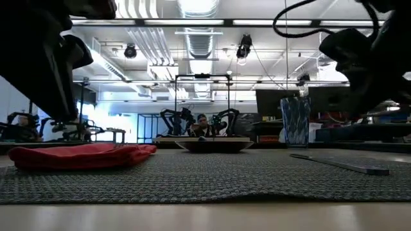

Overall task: Set table place
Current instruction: Put the blue spoon on the gray tablemat to the right of the blue table knife

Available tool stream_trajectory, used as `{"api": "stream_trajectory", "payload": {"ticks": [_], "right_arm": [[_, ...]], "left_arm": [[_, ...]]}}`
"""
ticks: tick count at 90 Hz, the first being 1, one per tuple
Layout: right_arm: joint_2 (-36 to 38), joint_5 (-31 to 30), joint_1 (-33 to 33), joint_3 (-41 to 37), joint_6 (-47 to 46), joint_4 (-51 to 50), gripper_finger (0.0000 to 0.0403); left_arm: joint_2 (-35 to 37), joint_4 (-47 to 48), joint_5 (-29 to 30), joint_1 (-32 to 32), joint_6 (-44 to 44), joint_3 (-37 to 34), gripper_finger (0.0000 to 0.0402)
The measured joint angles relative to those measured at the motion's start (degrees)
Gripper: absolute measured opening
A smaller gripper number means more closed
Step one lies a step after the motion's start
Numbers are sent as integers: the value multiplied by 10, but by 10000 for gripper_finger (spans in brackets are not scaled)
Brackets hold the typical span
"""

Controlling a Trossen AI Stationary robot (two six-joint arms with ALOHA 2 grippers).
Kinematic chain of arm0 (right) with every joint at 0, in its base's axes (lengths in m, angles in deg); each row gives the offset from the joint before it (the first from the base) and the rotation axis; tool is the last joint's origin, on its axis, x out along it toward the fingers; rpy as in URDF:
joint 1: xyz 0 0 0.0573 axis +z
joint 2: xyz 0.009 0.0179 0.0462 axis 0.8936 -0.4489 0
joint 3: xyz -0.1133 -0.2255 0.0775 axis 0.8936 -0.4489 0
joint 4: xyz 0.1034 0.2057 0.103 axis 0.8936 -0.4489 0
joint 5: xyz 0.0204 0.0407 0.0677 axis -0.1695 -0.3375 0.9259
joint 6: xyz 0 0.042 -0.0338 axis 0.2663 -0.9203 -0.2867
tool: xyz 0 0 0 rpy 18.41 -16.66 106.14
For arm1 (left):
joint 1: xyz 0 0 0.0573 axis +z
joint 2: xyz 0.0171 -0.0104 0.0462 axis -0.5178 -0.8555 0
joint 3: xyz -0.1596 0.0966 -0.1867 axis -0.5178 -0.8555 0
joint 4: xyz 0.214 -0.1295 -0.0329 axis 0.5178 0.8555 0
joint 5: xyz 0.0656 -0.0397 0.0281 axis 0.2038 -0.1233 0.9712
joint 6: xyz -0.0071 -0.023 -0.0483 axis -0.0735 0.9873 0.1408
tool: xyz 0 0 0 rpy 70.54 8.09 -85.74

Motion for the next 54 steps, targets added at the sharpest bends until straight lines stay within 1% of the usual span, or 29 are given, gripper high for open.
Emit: {"api": "stream_trajectory", "payload": {"ticks": [10, 24, 40, 54], "right_arm": [[-59, 1, 6, 1, -14, 38, 0], [-115, -15, -2, 7, -27, 47, 0], [-128, -36, -5, 8, -48, 53, 0], [-128, -42, -7, 8, -36, 51, 5]], "left_arm": [[0, -2, 13, 0, 0, 0, 75], [0, -5, 15, 0, 1, 0, 75], [0, -7, 15, 0, 1, 0, 75], [0, -7, 16, 0, 1, 0, 75]]}}
